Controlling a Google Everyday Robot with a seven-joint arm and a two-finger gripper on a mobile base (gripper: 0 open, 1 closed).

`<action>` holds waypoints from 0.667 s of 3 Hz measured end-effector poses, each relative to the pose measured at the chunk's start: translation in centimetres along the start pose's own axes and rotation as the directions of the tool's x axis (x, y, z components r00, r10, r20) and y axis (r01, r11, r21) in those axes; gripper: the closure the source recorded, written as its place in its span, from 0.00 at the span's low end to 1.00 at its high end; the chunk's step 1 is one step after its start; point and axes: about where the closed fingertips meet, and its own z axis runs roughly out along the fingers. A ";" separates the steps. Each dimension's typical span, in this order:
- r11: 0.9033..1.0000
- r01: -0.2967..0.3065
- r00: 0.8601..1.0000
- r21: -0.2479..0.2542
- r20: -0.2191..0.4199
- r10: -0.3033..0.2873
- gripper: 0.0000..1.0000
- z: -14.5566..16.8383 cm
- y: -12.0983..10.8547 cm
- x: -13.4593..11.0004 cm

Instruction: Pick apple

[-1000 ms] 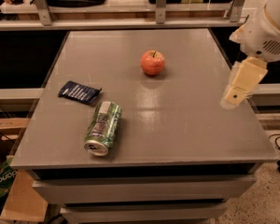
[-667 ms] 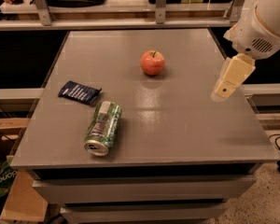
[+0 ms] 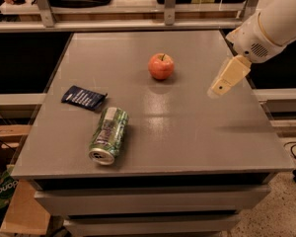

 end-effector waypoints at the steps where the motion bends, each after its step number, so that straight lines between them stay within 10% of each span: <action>1: 1.000 0.000 1.000 0.000 0.000 0.000 0.00 0.0 0.0 0.0; 2: 0.998 0.053 0.996 -0.021 0.068 -0.051 0.00 1.2 0.2 -1.5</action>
Offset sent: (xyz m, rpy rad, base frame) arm 0.0165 0.0434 -0.0069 0.1199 -0.0783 0.1872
